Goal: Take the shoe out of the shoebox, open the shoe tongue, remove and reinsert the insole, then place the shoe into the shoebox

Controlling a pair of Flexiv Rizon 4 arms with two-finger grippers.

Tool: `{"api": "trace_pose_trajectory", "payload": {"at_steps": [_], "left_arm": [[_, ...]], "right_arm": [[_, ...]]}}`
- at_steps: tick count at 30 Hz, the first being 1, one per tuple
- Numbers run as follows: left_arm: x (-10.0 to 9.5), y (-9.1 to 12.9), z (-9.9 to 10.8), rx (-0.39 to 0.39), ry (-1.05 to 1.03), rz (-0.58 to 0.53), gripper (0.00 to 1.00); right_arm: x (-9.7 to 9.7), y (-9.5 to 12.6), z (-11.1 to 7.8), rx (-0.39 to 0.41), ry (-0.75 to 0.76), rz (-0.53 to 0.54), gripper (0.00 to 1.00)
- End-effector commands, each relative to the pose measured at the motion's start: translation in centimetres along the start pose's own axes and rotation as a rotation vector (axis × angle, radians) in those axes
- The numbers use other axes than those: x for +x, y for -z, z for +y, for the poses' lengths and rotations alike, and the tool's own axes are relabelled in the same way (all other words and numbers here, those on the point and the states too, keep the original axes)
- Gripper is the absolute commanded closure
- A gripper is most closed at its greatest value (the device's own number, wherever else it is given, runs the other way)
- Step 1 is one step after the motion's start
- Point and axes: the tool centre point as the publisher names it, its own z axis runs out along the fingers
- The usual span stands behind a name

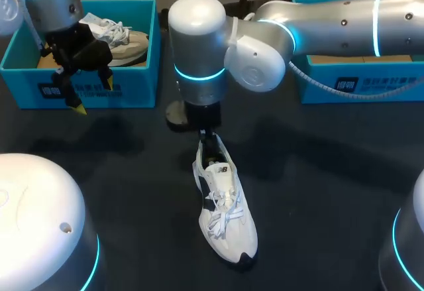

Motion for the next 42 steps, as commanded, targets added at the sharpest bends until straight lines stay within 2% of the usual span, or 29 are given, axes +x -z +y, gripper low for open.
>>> {"api": "trace_pose_trajectory", "payload": {"at_steps": [1, 7, 13, 20, 25, 31, 33, 42], "left_arm": [[0.1, 0.0, 0.0, -0.001, -0.001, -0.001, 0.00], [0.1, 0.0, 0.0, -0.001, -0.001, -0.001, 0.00], [0.1, 0.0, 0.0, -0.001, -0.001, -0.001, 0.00], [0.1, 0.0, 0.0, -0.001, -0.001, -0.001, 0.00], [0.1, 0.0, 0.0, -0.001, -0.001, -0.001, 0.00], [0.1, 0.0, 0.0, -0.001, -0.001, -0.001, 0.00], [0.1, 0.0, 0.0, -0.001, -0.001, -0.001, 0.00], [0.1, 0.0, 0.0, -0.001, -0.001, -0.001, 0.00]], "right_arm": [[0.4, 0.1, -0.1, -0.004, -0.005, -0.013, 1.00], [0.6, 0.3, -0.1, -0.012, -0.017, -0.029, 1.00], [0.5, 1.7, -0.6, -0.005, -0.036, -0.059, 1.00], [-1.4, 5.9, -3.2, 0.028, -0.045, -0.105, 1.00], [-3.1, 10.9, -6.4, 0.066, -0.044, -0.163, 1.00], [-4.3, 16.1, -7.7, 0.145, -0.043, -0.187, 1.00], [-4.7, 17.8, -8.2, 0.117, -0.020, -0.179, 1.00], [-4.7, 17.8, -8.2, 0.117, -0.020, -0.179, 1.00]]}}
